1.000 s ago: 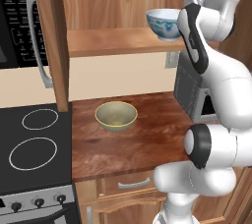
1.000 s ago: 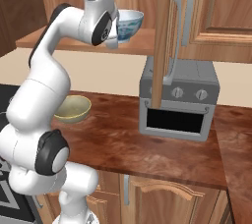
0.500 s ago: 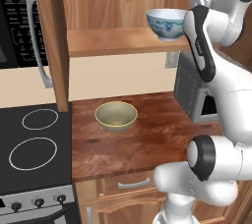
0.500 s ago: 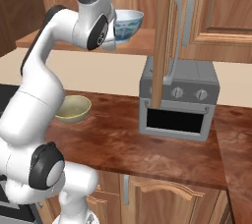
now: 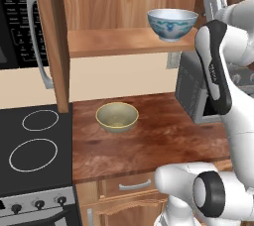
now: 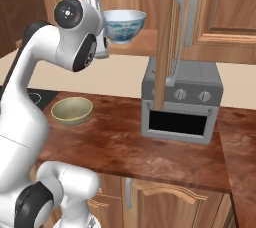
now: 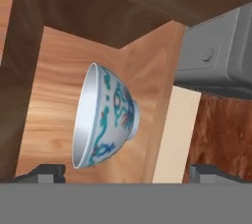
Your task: Open the cabinet. Pick the bowls from the counter and place them in the cabinet. Then close the cabinet.
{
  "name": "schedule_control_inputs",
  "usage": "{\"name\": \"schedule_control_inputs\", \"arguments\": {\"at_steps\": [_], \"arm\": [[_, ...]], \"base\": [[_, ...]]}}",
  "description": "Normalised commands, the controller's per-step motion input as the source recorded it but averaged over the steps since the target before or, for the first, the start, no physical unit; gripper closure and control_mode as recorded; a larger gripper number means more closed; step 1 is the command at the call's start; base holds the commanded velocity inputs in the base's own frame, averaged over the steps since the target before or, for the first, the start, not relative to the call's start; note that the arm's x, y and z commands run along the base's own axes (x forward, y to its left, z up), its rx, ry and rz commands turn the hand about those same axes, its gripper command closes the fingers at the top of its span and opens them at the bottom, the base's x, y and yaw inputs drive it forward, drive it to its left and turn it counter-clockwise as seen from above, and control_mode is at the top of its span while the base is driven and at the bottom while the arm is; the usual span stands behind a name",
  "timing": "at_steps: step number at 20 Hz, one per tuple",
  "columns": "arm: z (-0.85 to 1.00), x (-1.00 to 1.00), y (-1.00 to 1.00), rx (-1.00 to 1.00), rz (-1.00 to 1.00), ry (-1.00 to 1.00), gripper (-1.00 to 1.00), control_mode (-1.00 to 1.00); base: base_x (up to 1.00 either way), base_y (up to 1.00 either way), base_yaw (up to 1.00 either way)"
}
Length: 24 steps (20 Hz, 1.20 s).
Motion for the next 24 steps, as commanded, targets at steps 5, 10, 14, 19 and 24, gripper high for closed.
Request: {"name": "schedule_control_inputs", "arguments": {"at_steps": [5, 10, 14, 19, 24], "arm": [[0.00, -0.51, 0.06, 0.02, 0.03, 0.16, -1.00, -1.00], [0.02, -0.50, 0.02, 0.00, 0.08, 0.20, -1.00, -1.00], [-0.13, -0.60, 0.10, 0.00, 0.09, 0.03, -1.00, -1.00], [-0.37, -0.52, 0.24, 0.00, 0.09, 0.00, -1.00, -1.00], [-0.48, -0.31, 0.33, 0.00, 0.11, -0.03, -1.00, -1.00]], "base": [[0.00, 0.00, 0.00], [0.00, 0.00, 0.00], [0.00, 0.00, 0.00], [0.00, 0.00, 0.00], [0.00, 0.00, 0.00]]}}
